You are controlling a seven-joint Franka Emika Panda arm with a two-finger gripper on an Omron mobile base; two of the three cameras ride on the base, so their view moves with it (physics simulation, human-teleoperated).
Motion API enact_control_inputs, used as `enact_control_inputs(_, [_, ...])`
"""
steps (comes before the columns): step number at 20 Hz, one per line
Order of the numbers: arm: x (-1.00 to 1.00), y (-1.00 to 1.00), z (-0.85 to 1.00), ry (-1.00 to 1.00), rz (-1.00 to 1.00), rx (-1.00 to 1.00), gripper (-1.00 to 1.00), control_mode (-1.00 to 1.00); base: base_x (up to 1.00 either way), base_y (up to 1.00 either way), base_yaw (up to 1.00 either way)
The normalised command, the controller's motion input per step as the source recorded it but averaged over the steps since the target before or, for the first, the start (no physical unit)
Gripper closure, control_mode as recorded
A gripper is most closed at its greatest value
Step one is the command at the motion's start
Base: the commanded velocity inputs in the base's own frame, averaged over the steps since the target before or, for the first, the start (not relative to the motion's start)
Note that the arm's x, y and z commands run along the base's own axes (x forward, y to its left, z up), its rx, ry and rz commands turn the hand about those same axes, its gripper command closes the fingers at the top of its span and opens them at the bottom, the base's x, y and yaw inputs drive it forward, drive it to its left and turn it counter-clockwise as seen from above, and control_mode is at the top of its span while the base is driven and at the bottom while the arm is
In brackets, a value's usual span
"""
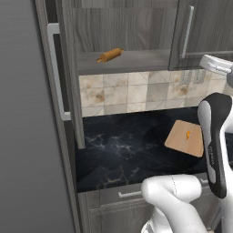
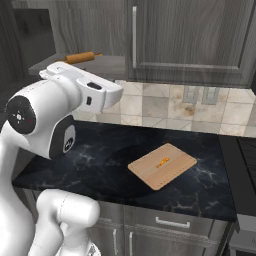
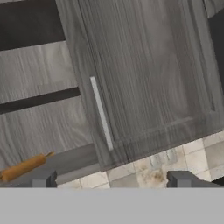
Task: Open the cabinet, retrieve the rolling pin, and place it next to the meat on the cutting board to prepare for tenderizing.
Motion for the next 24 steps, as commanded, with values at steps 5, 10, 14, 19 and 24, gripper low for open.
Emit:
enact_control_inputs(5, [0.17, 0.0, -0.02, -0.12, 0.12, 0.0, -1.0, -1.0, 0.0, 0.0, 0.0])
enact_control_inputs(10, [0.16, 0.0, 0.0, -0.06, 0.1, -0.07, -1.0, -1.0, 0.0, 0.0, 0.0])
enact_control_inputs(14, [0.21, 0.0, 0.0, 0.0, 0.02, -0.08, -1.0, -1.0, 0.0, 0.0, 0.0])
enact_control_inputs(19, [0.3, 0.0, 0.0, 0.02, 0.0, -0.06, -1.0, -1.0, 0.0, 0.0, 0.0])
enact_control_inputs(24, [0.22, 0.0, 0.0, 0.01, 0.0, -0.01, -1.0, -1.0, 0.0, 0.0, 0.0])
